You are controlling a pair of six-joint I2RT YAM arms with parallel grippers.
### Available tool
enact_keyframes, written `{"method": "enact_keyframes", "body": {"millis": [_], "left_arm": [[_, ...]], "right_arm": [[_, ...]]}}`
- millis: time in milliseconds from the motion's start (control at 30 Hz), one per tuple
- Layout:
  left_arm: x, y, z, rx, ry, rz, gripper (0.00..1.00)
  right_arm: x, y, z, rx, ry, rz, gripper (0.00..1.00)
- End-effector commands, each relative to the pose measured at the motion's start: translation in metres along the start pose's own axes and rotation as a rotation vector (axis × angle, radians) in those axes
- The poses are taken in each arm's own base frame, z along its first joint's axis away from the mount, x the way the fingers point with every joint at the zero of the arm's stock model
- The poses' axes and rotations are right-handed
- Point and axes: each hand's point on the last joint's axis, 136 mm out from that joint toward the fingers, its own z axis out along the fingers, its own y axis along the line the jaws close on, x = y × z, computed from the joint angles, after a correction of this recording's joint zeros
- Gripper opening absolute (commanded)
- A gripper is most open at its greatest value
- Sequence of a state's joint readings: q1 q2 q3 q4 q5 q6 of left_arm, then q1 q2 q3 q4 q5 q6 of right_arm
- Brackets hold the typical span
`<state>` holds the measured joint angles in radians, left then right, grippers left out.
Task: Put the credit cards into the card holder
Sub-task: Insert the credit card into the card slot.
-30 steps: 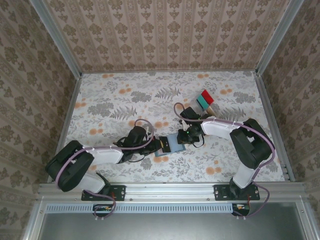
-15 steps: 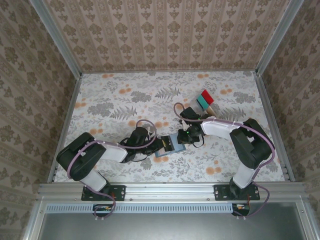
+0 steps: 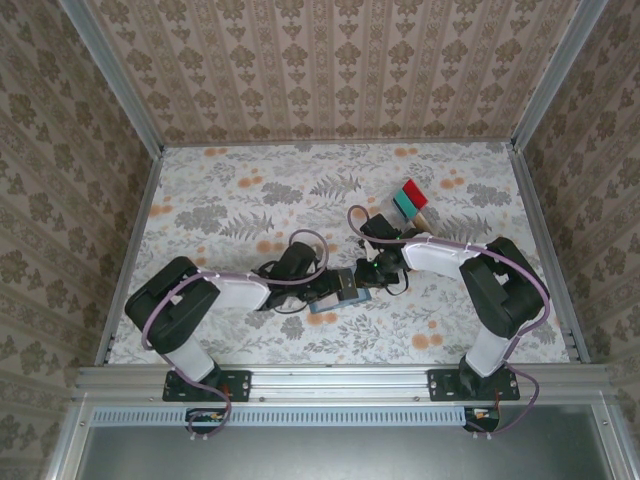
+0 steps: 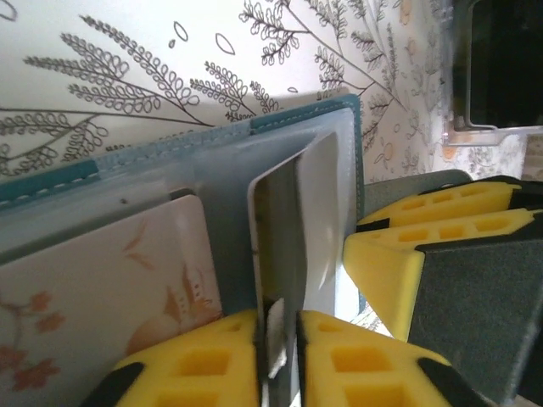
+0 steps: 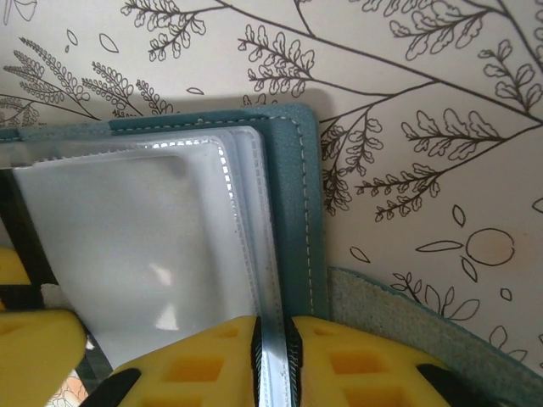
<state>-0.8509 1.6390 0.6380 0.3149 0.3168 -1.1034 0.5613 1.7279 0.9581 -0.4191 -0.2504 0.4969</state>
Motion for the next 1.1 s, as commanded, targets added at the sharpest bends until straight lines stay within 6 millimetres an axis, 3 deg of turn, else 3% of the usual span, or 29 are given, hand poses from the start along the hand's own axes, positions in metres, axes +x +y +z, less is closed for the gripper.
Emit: {"method": "enact_keyframes", "body": {"millis": [0, 167, 567, 1067], "left_arm": [[0.008, 0.015, -0.007, -0.164, 0.028, 0.052, 0.28], [0.003, 0.009, -0.018, -0.202, -0.002, 0.085, 0.35], [0.004, -0.007, 0.000, -0.137, 0.028, 0.077, 0.29], [0.007, 0.001, 0.011, -0.171, 0.050, 0.065, 0.29]], "right_arm": [[0.019, -0.022, 0.014, 0.081, 0.053, 0.028, 0.21], [0.019, -0.022, 0.014, 0.077, 0.050, 0.036, 0.20], [0.019, -0.010, 0.014, 0.008, 0.045, 0.063, 0.18], [0.021, -0.008, 0.015, -0.014, 0.048, 0.083, 0.17]]}}
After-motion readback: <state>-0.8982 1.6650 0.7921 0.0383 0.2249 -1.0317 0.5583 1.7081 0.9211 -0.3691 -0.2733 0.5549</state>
